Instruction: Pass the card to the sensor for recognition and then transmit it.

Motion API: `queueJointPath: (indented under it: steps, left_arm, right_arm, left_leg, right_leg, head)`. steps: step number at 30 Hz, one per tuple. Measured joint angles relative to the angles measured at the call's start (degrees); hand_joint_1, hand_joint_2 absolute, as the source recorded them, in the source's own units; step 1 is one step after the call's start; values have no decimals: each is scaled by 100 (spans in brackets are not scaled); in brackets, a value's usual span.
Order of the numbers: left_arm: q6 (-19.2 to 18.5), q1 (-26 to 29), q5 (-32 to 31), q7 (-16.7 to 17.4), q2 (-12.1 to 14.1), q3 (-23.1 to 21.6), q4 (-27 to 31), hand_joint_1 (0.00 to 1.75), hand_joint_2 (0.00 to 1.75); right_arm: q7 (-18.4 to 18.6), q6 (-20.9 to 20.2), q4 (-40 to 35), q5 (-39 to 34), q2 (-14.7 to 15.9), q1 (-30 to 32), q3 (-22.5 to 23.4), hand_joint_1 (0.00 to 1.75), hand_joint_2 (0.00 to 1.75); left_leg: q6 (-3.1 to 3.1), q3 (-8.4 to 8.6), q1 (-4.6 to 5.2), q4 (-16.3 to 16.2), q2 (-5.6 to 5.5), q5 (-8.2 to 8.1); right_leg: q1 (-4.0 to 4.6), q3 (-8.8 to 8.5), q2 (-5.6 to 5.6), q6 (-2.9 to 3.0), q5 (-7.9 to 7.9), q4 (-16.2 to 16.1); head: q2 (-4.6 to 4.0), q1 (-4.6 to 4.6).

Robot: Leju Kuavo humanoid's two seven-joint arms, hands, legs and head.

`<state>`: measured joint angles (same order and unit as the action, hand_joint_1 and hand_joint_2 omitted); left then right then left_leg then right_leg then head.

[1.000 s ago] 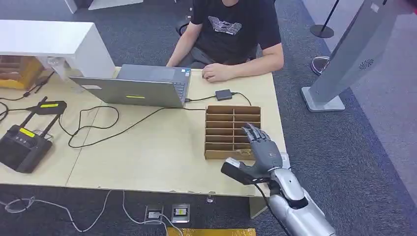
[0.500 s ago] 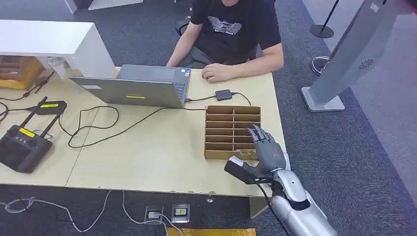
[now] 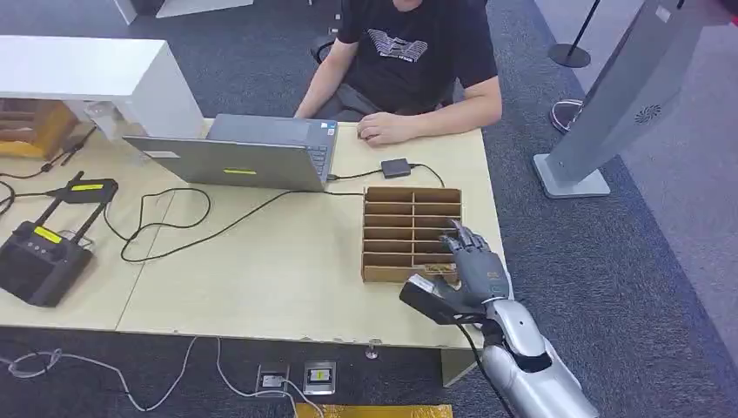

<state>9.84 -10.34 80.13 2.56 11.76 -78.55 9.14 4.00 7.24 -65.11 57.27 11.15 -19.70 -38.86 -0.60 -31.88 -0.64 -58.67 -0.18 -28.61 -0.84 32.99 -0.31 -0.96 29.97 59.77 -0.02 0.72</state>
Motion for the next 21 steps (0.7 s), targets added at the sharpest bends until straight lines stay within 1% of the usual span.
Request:
queueJointPath:
  steps: [6, 12, 16, 21]
  left_arm:
    - [-15, -2, -28, -4, 0, 0, 0, 0, 0]
    - [-17, -3, -28, -4, -2, 0, 0, 0, 0]
    - [-55, -3, -22, -4, -2, 0, 0, 0, 0]
    - [-57, -3, 33, 4, -4, 0, 0, 0, 0]
  right_arm:
    - [-37, -164, -33, -70, 0, 3, 11, 175, 175]
    - [-101, -199, -35, -81, -4, 1, 35, 175, 175]
    - [-269, -208, -33, -188, -20, 6, 33, 175, 175]
    - [-507, -155, 20, -396, -122, 12, 26, 175, 175]
  left_leg:
    - [0, 0, 0, 0, 0, 0]
    - [0, 0, 0, 0, 0, 0]
    - [0, -1, 0, 0, 0, 0]
    - [0, 0, 0, 0, 1, 0]
  right_leg:
    - [0, 0, 0, 0, 0, 0]
    - [0, -1, 0, 0, 0, 0]
    - [0, 0, 0, 0, 0, 0]
    - [1, 0, 1, 0, 0, 0]
  head:
    - [0, 2]
    - [0, 0]
    - [0, 2]
    - [0, 0]
